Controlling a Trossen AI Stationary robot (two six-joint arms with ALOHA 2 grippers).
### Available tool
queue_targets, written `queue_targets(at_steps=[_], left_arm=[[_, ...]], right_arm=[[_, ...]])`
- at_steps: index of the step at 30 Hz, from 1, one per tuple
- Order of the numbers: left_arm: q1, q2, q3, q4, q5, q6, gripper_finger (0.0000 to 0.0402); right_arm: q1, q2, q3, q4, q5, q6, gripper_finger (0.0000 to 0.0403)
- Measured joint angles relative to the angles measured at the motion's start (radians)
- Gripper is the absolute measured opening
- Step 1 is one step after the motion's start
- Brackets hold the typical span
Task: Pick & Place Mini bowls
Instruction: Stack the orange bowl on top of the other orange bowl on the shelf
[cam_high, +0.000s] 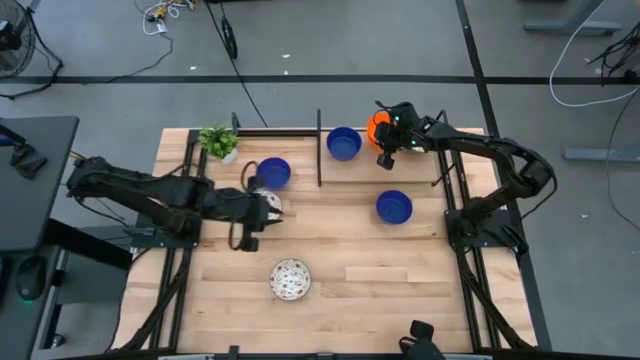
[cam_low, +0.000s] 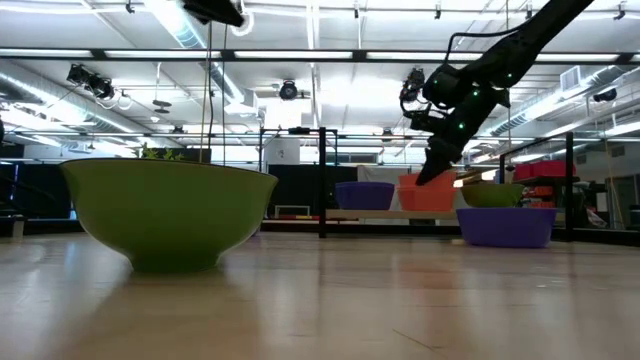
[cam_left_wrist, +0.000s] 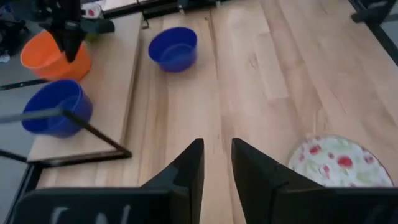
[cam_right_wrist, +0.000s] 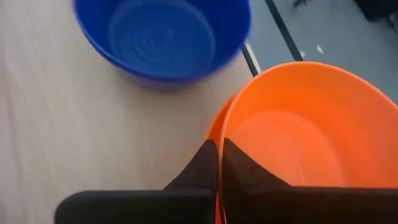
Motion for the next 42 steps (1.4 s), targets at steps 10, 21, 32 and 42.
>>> queue_targets(at_steps=[10, 21, 32, 42], left_arm=[[-0.07, -0.013, -0.011, 0.019, -0.037, -0.013, 0.0083], [-0.087, -0.012, -0.011, 0.02, -0.082, -0.026, 0.0083], [-0.087, -0.012, -0.011, 0.02, -0.083, -0.031, 0.0083], [-0.087, -0.012, -0.011, 0.019, -0.083, -0.032, 0.0083]], right_arm=[[0.0, 0.003, 0.001, -0.016, -0.008, 0.041, 0.0048], [0.001, -0.065, 0.001, -0.041, -0.009, 0.048, 0.0189], [0.002, -0.184, 0.002, -0.103, -0.122, 0.141, 0.0217], [-0.022, -0.079, 0.001, -0.074, -0.139, 0.144, 0.0017]])
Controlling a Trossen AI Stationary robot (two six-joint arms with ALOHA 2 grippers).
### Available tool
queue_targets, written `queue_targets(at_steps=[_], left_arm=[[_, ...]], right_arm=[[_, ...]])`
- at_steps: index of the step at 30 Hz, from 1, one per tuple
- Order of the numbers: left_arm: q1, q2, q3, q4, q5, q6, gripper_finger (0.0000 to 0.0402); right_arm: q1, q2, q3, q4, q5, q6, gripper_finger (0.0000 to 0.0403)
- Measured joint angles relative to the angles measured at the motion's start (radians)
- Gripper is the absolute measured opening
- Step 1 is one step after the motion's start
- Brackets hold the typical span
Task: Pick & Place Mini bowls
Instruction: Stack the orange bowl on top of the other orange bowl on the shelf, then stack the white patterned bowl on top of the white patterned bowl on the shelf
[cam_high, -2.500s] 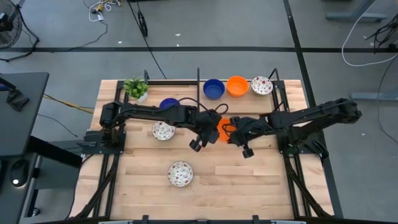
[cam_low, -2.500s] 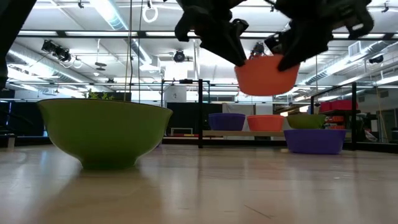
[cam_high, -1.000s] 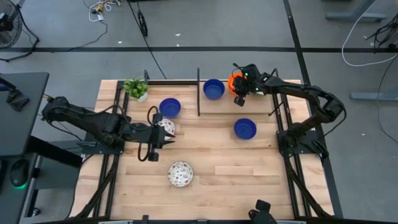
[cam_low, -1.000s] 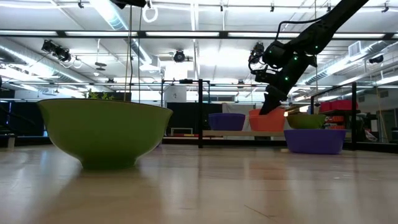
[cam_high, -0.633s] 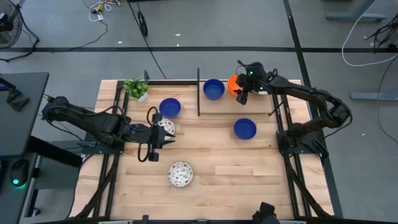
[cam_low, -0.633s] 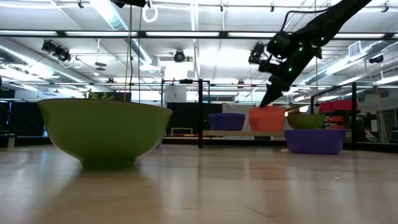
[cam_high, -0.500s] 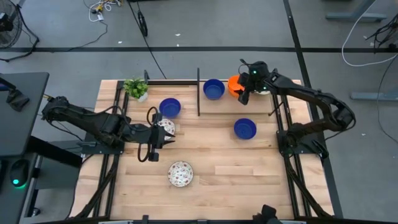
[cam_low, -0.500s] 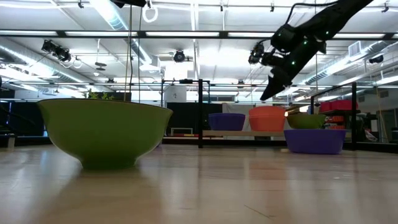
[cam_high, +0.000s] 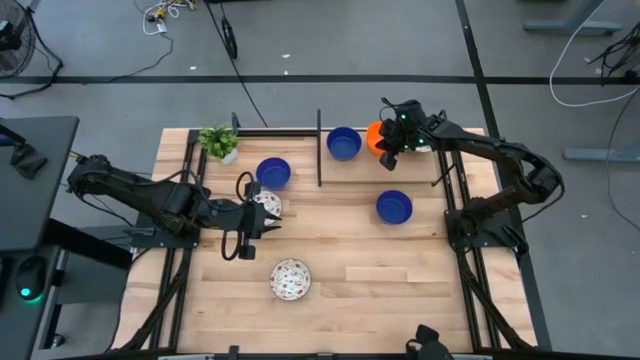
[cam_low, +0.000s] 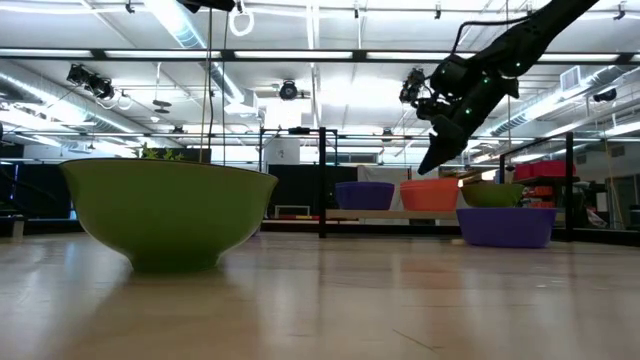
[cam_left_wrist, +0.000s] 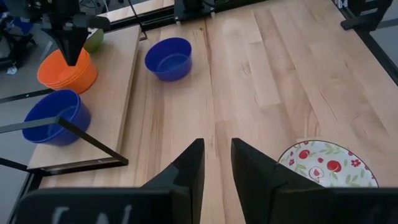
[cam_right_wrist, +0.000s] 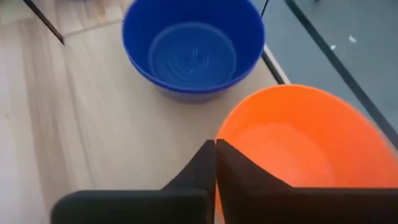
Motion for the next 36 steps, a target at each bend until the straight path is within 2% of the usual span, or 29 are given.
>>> queue_targets(at_steps=[5, 9, 12, 16, 21, 25, 28, 31, 36], left_arm=[[0.0, 0.0, 0.0, 0.0, 0.0, 0.0, 0.0083], [0.0, 0.0, 0.0, 0.0, 0.0, 0.0, 0.0083], [0.0, 0.0, 0.0, 0.0, 0.0, -0.003, 0.0083], [0.0, 0.0, 0.0, -0.003, 0.001, -0.03, 0.0083], [-0.034, 0.001, 0.0, -0.014, -0.001, -0.084, 0.0083], [-0.095, 0.012, 0.0, -0.024, -0.03, -0.169, 0.0083], [-0.158, 0.034, 0.0, -0.069, -0.098, -0.23, 0.0083], [-0.213, 0.076, 0.0, -0.107, -0.172, -0.307, 0.0083], [-0.293, 0.161, 0.0, -0.114, -0.27, -0.423, 0.0083]], right_arm=[[-0.004, 0.008, 0.0, 0.023, 0.001, 0.005, 0.0035], [0.012, -0.051, 0.0, 0.041, 0.002, -0.002, 0.0026], [0.076, -0.109, 0.0, 0.033, 0.004, 0.034, 0.0013], [0.254, -0.183, -0.04, 0.042, 0.003, 0.068, 0.0004], [0.59, -0.224, -0.186, 0.309, 0.021, 0.172, 0.0003], [0.846, -0.159, -0.235, 0.521, 0.112, 0.242, 0.0006], [0.972, -0.065, -0.176, 0.58, 0.145, 0.242, 0.0015], [1.044, 0.053, -0.073, 0.58, 0.147, 0.222, 0.0032], [1.096, 0.266, 0.122, 0.493, 0.066, 0.13, 0.0083]])
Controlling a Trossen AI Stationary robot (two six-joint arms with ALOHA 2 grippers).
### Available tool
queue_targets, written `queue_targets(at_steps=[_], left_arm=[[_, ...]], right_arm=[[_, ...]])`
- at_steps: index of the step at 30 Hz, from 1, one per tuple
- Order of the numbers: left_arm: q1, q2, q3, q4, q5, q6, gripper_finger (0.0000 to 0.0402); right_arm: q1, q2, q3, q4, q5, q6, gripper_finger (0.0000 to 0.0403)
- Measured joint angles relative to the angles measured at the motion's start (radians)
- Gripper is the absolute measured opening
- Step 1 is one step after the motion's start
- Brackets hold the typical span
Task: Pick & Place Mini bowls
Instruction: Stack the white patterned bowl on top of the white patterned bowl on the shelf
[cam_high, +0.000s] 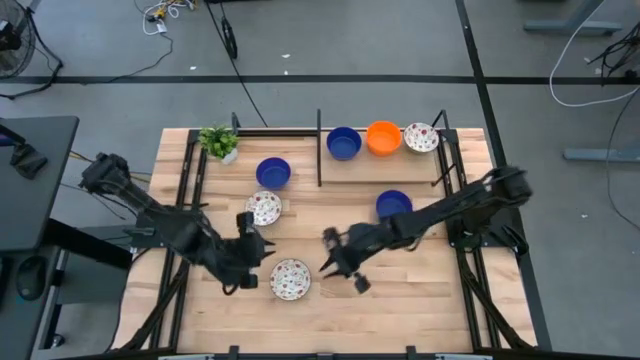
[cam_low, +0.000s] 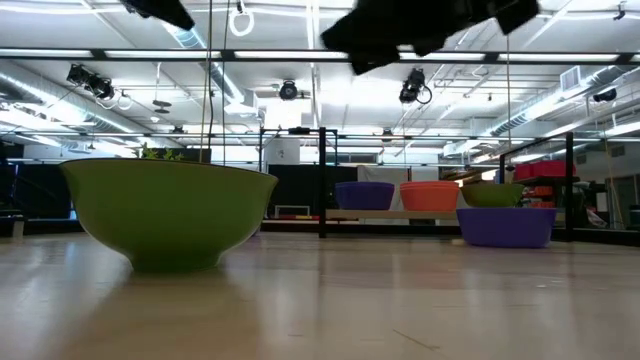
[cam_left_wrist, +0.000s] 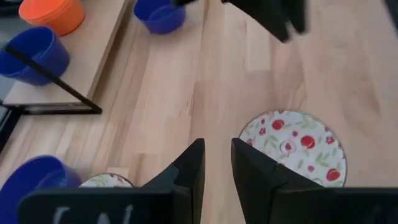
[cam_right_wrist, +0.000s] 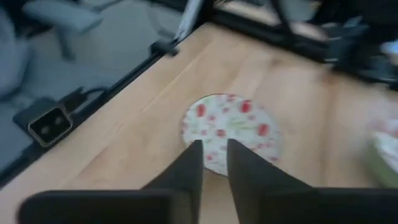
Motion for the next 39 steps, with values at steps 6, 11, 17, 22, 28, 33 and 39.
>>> queue_targets(at_steps=[6, 11, 17, 22, 28, 33, 39], left_arm=[[-0.078, 0.125, -0.043, 0.054, -0.155, -0.066, 0.0083], [-0.089, 0.127, -0.264, 0.379, -0.214, -0.011, 0.0083], [-0.046, 0.056, -0.547, 0.982, -0.044, 0.165, 0.0083], [-0.003, 0.032, -0.736, 1.469, 0.111, 0.264, 0.0083], [0.045, 0.032, -0.834, 1.662, 0.124, 0.267, 0.0083], [0.074, 0.032, -0.835, 1.669, 0.123, 0.268, 0.0083], [0.084, 0.032, -0.835, 1.667, 0.123, 0.268, 0.0083]], right_arm=[[0.017, 0.217, 0.247, -0.191, -0.077, -0.116, 0.0153], [0.03, 0.341, 0.404, -0.317, -0.079, -0.177, 0.0181], [0.032, 0.443, 0.49, -0.362, -0.017, -0.188, 0.0176], [0.032, 0.462, 0.492, -0.367, 0.006, -0.215, 0.0152], [0.033, 0.463, 0.492, -0.382, 0.035, -0.234, 0.0076], [0.039, 0.46, 0.495, -0.395, 0.092, -0.284, 0.0011], [0.069, 0.447, 0.494, -0.427, 0.219, -0.301, 0.001]])
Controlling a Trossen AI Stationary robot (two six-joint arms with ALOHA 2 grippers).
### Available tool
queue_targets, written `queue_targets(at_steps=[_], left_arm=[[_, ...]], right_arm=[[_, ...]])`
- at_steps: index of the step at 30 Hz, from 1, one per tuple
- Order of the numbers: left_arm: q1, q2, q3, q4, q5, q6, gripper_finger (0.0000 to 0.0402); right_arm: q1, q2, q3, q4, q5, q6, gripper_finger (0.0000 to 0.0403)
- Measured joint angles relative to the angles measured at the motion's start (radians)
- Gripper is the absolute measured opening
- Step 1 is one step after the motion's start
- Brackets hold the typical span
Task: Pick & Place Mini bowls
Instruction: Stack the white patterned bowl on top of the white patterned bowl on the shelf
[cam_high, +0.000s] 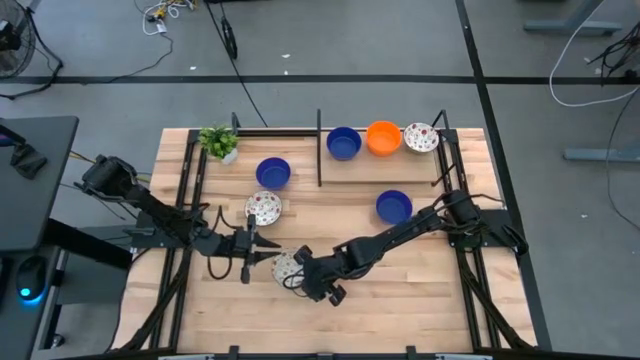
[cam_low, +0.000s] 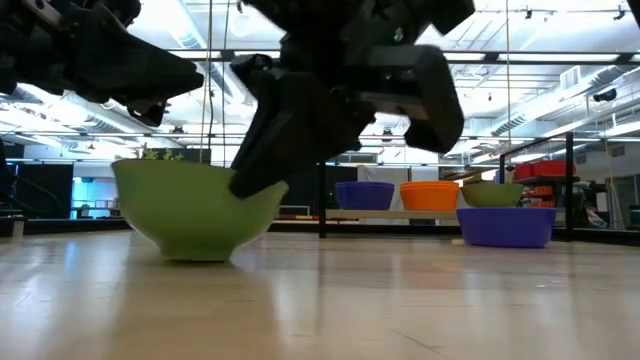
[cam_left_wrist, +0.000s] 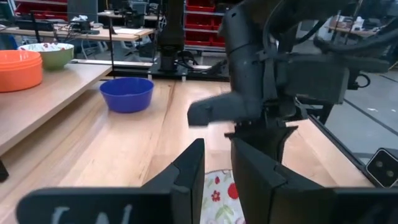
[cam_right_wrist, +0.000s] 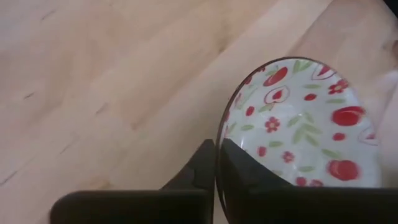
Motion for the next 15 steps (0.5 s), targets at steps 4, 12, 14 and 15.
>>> queue_targets(at_steps=[4, 12, 14, 15], left_arm=[[0.0, 0.0, 0.0, 0.0, 0.013, 0.0, 0.0083], [0.0, 0.003, 0.0, -0.007, 0.028, -0.005, 0.0083], [0.0, 0.003, 0.0, -0.007, 0.036, -0.007, 0.0083], [0.0, 0.003, 0.0, -0.007, 0.037, -0.008, 0.0083]], right_arm=[[0.025, -0.054, -0.002, -0.126, 0.065, 0.074, 0.0005], [0.024, -0.272, -0.083, -0.461, 0.207, 0.3, 0.0002], [0.003, -0.383, -0.161, -0.492, 0.25, 0.362, 0.0002], [-0.011, -0.445, -0.202, -0.508, 0.279, 0.4, 0.0002]])
